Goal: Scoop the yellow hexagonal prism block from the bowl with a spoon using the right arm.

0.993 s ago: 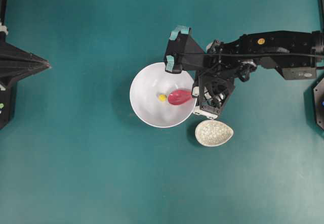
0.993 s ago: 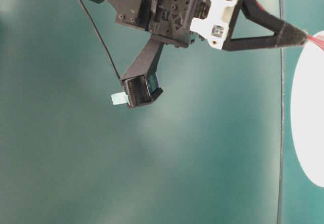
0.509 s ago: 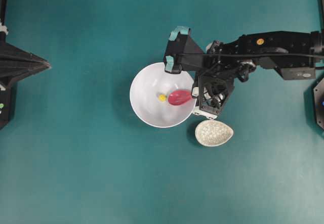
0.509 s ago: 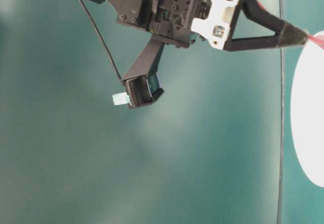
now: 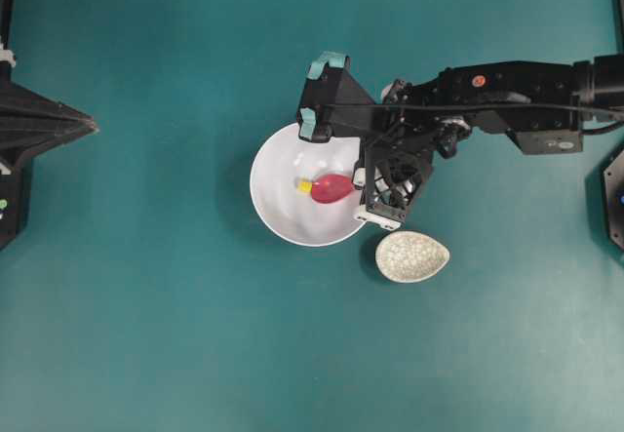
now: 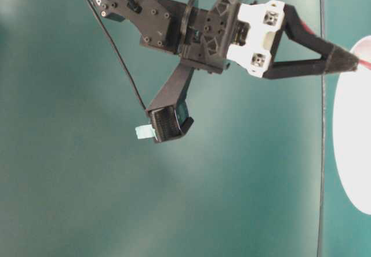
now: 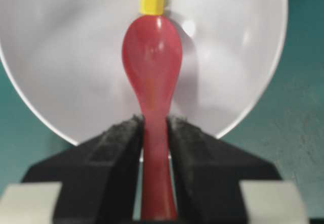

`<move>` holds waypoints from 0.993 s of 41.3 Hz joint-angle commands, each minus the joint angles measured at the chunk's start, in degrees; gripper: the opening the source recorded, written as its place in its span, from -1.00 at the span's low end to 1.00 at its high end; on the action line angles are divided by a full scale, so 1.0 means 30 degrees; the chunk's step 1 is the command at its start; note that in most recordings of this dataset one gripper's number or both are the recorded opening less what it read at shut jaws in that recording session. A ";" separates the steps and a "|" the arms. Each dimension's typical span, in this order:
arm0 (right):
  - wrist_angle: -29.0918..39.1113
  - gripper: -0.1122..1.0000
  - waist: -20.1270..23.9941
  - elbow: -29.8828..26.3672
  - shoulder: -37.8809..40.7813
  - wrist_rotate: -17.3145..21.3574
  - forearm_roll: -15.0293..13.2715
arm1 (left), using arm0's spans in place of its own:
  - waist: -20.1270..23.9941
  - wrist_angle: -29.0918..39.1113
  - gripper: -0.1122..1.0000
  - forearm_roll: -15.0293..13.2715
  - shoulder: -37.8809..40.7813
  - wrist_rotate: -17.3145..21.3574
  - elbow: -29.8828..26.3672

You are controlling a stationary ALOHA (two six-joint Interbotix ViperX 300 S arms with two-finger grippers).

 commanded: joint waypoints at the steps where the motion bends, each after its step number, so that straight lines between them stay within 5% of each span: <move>1: -0.0117 -0.36 -0.0029 -0.0498 -0.0264 0.0000 0.0117 | 0.0029 -0.0088 -0.80 0.0059 0.0088 0.0059 -0.0557; 41: -0.1113 -0.36 -0.0029 -0.0908 0.0615 0.0264 0.0176 | 0.0029 0.0146 -0.80 0.0088 0.0117 0.0059 -0.0557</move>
